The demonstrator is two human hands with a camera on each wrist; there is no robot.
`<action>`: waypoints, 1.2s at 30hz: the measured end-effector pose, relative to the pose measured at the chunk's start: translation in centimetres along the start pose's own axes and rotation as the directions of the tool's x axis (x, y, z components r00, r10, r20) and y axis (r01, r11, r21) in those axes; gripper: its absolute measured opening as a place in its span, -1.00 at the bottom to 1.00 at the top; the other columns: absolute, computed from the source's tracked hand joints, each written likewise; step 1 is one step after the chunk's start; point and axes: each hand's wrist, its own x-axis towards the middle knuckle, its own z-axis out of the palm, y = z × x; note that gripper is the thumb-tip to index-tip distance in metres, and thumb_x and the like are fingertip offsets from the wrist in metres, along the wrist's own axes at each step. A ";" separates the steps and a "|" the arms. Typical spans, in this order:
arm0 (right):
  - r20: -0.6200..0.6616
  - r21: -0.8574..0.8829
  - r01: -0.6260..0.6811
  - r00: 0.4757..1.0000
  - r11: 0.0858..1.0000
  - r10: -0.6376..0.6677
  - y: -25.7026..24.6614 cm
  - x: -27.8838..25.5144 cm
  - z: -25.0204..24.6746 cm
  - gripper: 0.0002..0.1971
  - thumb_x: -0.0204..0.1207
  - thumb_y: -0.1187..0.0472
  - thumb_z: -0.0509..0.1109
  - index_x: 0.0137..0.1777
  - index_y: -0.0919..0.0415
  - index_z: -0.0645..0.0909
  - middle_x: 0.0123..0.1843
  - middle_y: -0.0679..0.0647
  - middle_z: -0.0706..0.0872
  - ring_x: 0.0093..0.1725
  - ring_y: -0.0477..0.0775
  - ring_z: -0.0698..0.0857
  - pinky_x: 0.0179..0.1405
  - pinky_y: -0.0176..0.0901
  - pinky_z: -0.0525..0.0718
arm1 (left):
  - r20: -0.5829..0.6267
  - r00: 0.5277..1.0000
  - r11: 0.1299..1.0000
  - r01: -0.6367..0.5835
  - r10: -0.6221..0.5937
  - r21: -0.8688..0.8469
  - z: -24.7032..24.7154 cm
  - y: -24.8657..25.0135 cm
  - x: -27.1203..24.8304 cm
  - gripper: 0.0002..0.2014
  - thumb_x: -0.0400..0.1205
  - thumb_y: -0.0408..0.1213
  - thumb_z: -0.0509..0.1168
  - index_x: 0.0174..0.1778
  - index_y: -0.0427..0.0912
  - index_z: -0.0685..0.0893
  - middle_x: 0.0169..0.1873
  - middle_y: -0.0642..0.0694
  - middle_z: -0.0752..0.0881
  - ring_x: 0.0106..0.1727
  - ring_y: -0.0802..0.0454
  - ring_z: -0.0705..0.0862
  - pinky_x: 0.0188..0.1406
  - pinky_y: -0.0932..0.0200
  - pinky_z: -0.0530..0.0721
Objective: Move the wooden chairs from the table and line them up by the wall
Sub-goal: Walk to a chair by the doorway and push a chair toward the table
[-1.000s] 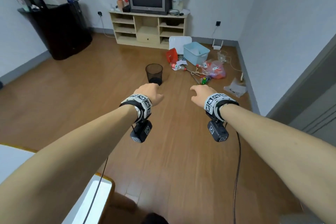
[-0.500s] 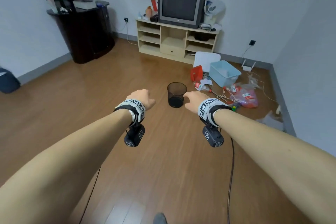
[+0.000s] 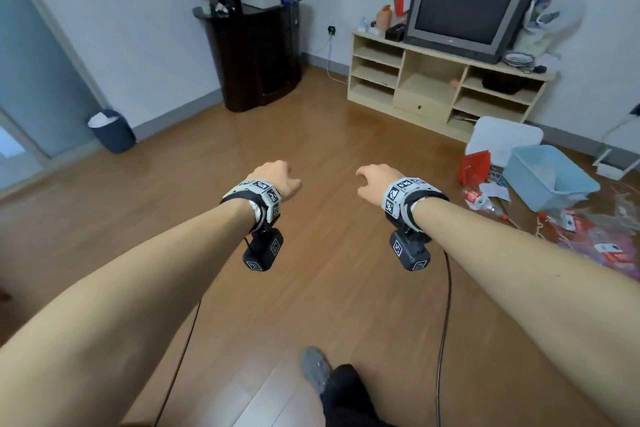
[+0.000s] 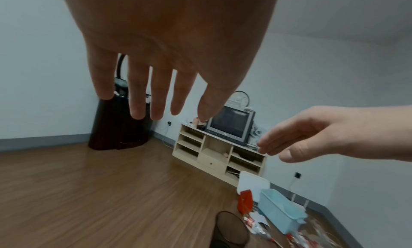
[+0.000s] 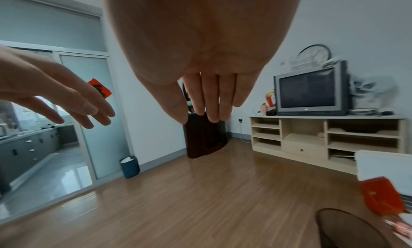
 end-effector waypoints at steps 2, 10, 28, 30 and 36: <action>0.016 -0.005 0.059 0.998 0.998 -0.059 -3.5 6.3 0.0 -0.47 0.65 0.11 0.29 0.64 -0.04 0.42 0.44 0.11 0.64 0.24 0.21 0.70 0.04 -0.05 0.68 | -0.009 0.997 0.997 0.074 -0.074 -0.013 -1.0 -3.8 4.0 -0.49 0.62 -0.03 0.27 0.51 -0.04 0.56 0.34 -0.21 0.67 0.31 -0.26 0.66 0.20 0.01 0.59; 0.151 -0.078 0.376 0.920 0.923 -0.362 -23.9 26.1 0.6 -0.46 0.63 0.12 0.28 0.63 -0.03 0.42 0.45 0.10 0.65 0.26 0.24 0.70 0.04 -0.03 0.69 | -0.021 0.915 0.914 0.401 -0.403 -0.061 -7.1 -23.0 12.9 -0.50 0.58 -0.03 0.27 0.46 -0.06 0.60 0.30 -0.23 0.70 0.27 -0.29 0.67 0.20 -0.02 0.62; 0.330 -0.150 0.780 0.618 0.607 -0.713 -78.2 47.5 7.6 -0.47 0.64 0.13 0.27 0.62 0.02 0.45 0.47 0.12 0.65 0.31 0.24 0.69 0.21 0.03 0.71 | -0.096 0.598 0.605 0.774 -0.796 -0.190 -21.8 -72.1 21.1 -0.51 0.59 -0.02 0.27 0.44 -0.08 0.62 0.30 -0.20 0.71 0.25 -0.26 0.68 0.24 -0.05 0.65; 0.334 -0.135 0.797 0.596 0.588 -0.731 -83.1 49.1 7.4 -0.47 0.64 0.14 0.27 0.63 0.03 0.45 0.49 0.12 0.64 0.35 0.23 0.68 0.24 0.02 0.69 | -0.107 0.585 0.594 0.783 -0.804 -0.183 -23.9 -76.2 22.4 -0.51 0.57 -0.02 0.27 0.42 -0.08 0.63 0.29 -0.21 0.71 0.25 -0.28 0.68 0.23 -0.05 0.65; 0.356 -0.162 0.832 0.551 0.531 -0.755 -96.9 55.3 8.8 -0.50 0.65 0.15 0.27 0.61 0.04 0.47 0.43 0.16 0.66 0.28 0.26 0.70 0.13 -0.02 0.68 | -0.088 0.552 0.559 0.812 -0.829 -0.168 -28.2 -88.4 26.9 -0.55 0.60 -0.02 0.25 0.36 -0.11 0.65 0.26 -0.21 0.72 0.23 -0.29 0.68 0.19 -0.05 0.66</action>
